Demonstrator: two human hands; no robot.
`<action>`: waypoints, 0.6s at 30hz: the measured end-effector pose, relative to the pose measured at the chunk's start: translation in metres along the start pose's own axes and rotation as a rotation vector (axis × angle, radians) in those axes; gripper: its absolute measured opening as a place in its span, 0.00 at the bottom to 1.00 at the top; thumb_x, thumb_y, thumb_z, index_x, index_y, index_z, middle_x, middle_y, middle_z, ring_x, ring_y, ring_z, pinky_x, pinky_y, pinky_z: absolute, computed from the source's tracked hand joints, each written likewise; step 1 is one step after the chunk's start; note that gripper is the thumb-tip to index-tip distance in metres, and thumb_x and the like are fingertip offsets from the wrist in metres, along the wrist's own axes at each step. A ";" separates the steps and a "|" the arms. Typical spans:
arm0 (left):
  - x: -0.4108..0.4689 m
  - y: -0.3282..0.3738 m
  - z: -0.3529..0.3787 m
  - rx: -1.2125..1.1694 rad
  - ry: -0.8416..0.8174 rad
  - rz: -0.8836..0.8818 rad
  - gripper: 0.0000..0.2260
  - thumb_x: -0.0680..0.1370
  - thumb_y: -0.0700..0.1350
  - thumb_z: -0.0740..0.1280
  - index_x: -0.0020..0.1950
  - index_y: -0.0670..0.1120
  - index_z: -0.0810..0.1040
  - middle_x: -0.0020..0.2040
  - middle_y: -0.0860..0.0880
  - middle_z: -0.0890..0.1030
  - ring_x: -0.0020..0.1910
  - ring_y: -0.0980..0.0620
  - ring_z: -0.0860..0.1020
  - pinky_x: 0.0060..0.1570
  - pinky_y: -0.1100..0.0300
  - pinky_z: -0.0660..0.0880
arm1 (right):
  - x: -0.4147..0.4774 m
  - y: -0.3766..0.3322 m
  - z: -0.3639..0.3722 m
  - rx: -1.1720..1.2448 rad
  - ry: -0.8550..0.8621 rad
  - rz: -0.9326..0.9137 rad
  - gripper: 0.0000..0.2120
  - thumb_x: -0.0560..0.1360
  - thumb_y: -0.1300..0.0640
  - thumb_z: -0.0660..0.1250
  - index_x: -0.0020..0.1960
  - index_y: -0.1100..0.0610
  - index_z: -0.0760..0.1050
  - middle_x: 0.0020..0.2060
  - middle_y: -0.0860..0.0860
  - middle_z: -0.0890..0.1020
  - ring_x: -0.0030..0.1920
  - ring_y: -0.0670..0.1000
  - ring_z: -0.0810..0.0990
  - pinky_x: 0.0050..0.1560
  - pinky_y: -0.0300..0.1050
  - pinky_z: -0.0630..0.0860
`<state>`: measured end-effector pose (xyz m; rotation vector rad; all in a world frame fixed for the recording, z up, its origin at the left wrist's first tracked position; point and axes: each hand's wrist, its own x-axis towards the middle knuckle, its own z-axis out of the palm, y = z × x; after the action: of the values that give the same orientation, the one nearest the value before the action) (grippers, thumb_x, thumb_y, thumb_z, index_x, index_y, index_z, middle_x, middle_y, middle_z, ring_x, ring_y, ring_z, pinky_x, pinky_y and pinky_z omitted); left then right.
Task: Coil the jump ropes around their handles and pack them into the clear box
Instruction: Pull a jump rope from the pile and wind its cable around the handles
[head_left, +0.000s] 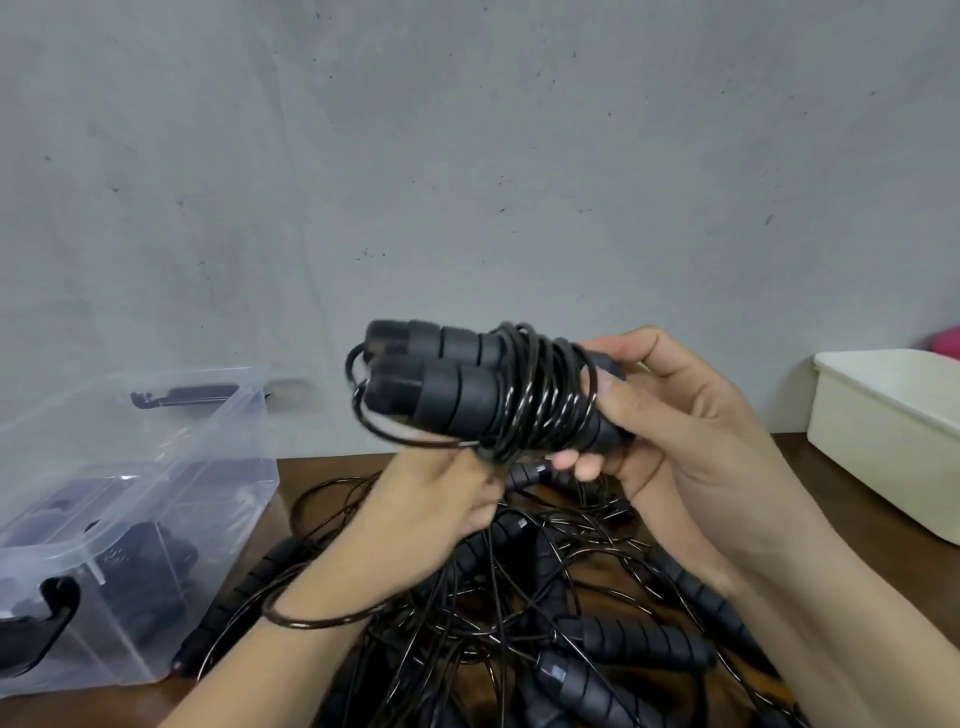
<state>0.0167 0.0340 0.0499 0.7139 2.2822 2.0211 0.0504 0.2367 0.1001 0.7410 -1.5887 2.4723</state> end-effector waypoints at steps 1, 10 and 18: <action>-0.001 0.002 0.007 0.018 -0.023 0.042 0.16 0.86 0.55 0.63 0.41 0.51 0.77 0.30 0.56 0.63 0.28 0.56 0.60 0.28 0.63 0.59 | 0.001 0.000 -0.001 -0.017 0.047 -0.025 0.13 0.77 0.62 0.74 0.59 0.64 0.77 0.46 0.63 0.85 0.33 0.57 0.84 0.33 0.43 0.81; -0.006 -0.006 0.030 0.137 0.069 0.167 0.12 0.87 0.56 0.61 0.60 0.51 0.79 0.30 0.53 0.68 0.27 0.52 0.65 0.29 0.55 0.63 | 0.000 0.008 -0.002 -0.442 0.259 -0.221 0.07 0.80 0.61 0.73 0.55 0.56 0.77 0.49 0.52 0.88 0.37 0.60 0.88 0.41 0.54 0.84; -0.021 0.015 0.031 0.458 -0.024 0.263 0.25 0.84 0.47 0.68 0.73 0.71 0.65 0.47 0.53 0.79 0.38 0.53 0.77 0.47 0.47 0.79 | 0.006 -0.019 -0.025 -0.769 0.437 -0.313 0.09 0.82 0.58 0.73 0.55 0.46 0.76 0.47 0.44 0.89 0.39 0.50 0.89 0.42 0.45 0.86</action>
<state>0.0495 0.0571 0.0525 1.1037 2.7970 1.5555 0.0433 0.2657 0.1102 0.2683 -1.8456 1.4747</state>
